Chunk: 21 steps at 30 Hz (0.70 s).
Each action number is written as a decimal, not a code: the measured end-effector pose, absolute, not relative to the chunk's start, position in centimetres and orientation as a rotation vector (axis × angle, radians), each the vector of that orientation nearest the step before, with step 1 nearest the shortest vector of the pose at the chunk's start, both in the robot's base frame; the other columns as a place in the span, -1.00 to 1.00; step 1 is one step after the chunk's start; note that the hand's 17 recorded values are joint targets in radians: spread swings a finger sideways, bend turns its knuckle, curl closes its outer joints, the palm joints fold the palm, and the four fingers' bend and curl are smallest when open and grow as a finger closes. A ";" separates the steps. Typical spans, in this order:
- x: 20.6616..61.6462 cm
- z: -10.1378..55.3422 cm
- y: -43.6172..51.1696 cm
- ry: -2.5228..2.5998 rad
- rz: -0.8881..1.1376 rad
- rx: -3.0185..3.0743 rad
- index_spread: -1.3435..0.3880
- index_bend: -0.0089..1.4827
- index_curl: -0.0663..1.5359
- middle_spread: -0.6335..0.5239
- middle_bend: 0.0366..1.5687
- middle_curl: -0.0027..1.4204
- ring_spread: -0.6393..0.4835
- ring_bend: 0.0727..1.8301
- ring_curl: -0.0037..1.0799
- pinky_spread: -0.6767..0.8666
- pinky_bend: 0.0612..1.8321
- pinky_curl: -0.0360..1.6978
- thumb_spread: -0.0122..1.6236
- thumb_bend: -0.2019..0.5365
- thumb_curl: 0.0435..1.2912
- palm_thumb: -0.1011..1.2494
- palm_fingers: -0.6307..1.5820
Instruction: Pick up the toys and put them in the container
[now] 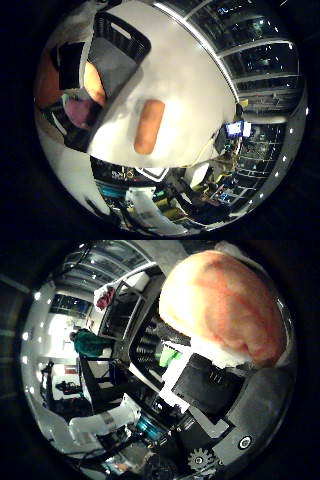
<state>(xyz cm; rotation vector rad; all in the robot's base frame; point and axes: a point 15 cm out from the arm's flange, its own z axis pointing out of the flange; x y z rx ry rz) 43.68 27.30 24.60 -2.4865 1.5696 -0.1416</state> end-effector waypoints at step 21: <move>45.8 27.6 18.9 1.534 -0.202 -2.537 -0.03 -0.77 -0.50 0.19 -0.80 -0.58 0.55 -0.71 -0.54 0.54 -0.48 -0.37 0.20 -0.53 -0.48 0.27 -0.45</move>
